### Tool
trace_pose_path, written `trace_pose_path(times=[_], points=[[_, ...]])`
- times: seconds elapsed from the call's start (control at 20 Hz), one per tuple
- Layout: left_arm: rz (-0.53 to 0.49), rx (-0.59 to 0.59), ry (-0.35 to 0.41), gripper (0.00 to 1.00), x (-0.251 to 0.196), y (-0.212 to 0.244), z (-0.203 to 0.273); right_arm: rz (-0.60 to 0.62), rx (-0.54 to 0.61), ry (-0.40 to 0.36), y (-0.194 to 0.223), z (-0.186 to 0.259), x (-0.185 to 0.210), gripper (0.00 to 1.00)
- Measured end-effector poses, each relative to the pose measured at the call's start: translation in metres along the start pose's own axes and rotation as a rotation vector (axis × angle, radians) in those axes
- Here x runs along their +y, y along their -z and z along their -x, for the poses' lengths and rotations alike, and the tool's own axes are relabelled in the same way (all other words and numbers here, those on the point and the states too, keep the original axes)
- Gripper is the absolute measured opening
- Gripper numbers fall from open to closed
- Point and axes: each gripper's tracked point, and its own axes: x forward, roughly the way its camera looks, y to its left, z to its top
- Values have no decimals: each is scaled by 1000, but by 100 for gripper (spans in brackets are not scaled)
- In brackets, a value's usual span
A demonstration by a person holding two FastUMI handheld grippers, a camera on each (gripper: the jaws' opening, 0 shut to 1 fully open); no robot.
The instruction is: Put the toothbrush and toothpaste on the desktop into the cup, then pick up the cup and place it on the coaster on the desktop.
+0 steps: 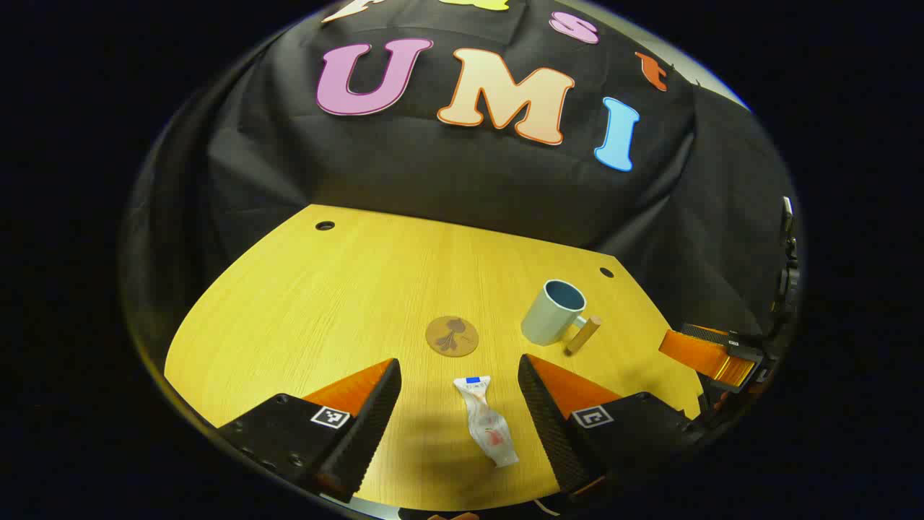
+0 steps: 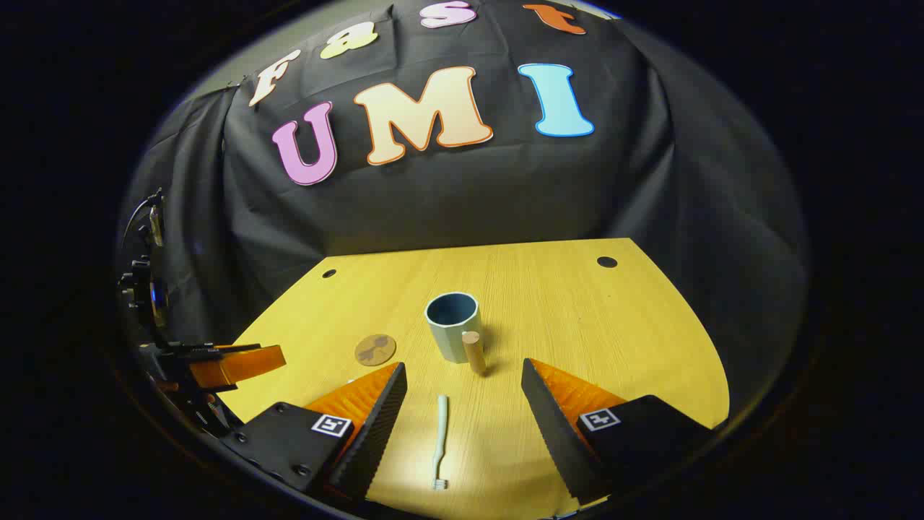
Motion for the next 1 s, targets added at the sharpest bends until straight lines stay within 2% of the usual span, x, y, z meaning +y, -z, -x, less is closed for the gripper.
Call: trace_pose_path(times=[0.1, 0.35, 0.9, 0.95, 1.0], points=[[4, 17, -8, 95, 3, 5, -1, -3, 11, -3, 2, -2, 1, 99], [48, 42, -7, 95, 4, 14, -2, -6, 18, 18, 6, -4, -1, 98], [24, 97, 16, 95, 1, 24, -2, 19, 127, 3, 28, -11, 13, 95], [20, 100, 16, 95, 1, 25, -2, 25, 144, 3, 31, -13, 13, 99], [16, 100, 15, 95, 2, 24, -2, 31, 160, 1, 34, -13, 14, 95]])
